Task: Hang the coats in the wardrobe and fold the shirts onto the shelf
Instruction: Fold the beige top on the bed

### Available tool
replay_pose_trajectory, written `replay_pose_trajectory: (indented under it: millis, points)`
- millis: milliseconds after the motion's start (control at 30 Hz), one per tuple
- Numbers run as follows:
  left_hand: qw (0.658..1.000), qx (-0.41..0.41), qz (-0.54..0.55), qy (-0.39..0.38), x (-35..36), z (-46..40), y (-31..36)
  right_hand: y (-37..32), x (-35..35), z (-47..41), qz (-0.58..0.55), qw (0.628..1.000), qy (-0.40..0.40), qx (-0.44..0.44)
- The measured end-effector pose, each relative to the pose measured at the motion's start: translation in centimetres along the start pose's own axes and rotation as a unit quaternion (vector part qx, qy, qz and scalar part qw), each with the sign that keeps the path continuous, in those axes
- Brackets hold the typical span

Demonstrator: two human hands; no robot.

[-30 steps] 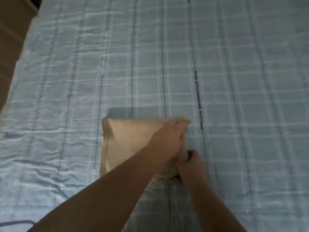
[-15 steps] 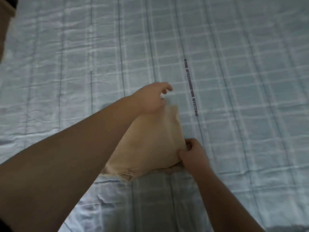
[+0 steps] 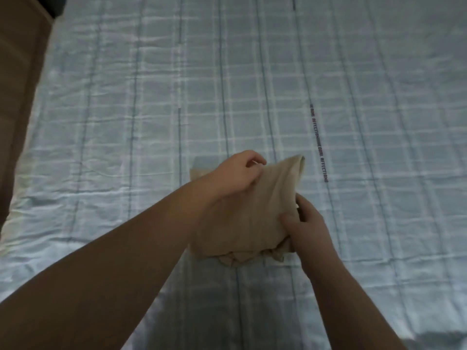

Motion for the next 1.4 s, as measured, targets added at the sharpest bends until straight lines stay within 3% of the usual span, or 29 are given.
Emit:
replay_pose_trajectory:
  millis: [133,400,533,600,633,700,767,800,867,933,1100,1233,1400]
  points:
    - [0.988,-0.053,0.144,-0.009,-1.7,4.9,-1.1,-3.4,6.5,2.4,0.054,0.997,-0.001,-0.049]
    - [0.983,-0.007,0.185,0.011,-5.1,9.3,-5.1,-4.3,18.0,3.9,0.211,0.971,-0.073,-0.084]
    - [0.963,0.006,0.268,-0.002,-3.7,8.5,-6.6,-3.9,17.4,3.7,0.162,0.983,-0.028,-0.08]
    - [0.916,-0.012,0.399,-0.036,-1.5,7.4,-6.1,-3.6,14.8,3.6,0.084,0.993,0.014,-0.08]
    - [0.908,-0.019,0.417,-0.043,-0.4,6.4,-6.0,-3.3,13.1,3.5,0.037,0.995,0.033,-0.086]
    - [0.942,-0.008,0.336,-0.01,0.8,4.9,-5.4,-2.0,9.1,2.6,-0.049,0.994,0.052,-0.081]
    - [0.988,0.034,0.13,0.07,1.1,3.7,-5.3,-0.5,5.3,1.3,-0.115,0.992,0.038,-0.048]
    - [0.994,0.056,-0.011,0.095,1.5,3.2,-5.1,0.1,3.9,0.6,-0.139,0.99,0.02,-0.028]
    - [0.955,0.06,-0.267,0.119,3.3,2.3,-4.8,1.7,1.3,-0.9,-0.184,0.983,-0.007,0.004]
    - [0.907,0.039,-0.393,0.144,5.2,1.5,-5.1,3.0,-0.9,-2.4,-0.23,0.973,-0.019,0.016]
    - [0.895,-0.047,-0.414,0.158,7.9,-1.8,-7.5,5.2,-3.8,-5.2,-0.263,0.959,-0.1,0.025]
    - [0.877,-0.055,-0.447,0.17,8.9,-3.2,-9.0,6.7,-4.4,-6.5,-0.286,0.947,-0.143,0.022]
    - [0.879,-0.054,-0.436,0.186,8.5,-3.5,-9.2,5.8,-2.9,-5.9,-0.27,0.941,-0.199,-0.03]
Point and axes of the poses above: each hand's wrist, its own z-axis away from the middle knuckle, its own x-axis out of the palm, y = z × x, the point moved 5 cm from there along -z, towards the middle knuckle, and after that the axes turned 13 degrees about -y, right-handed, at the moved point
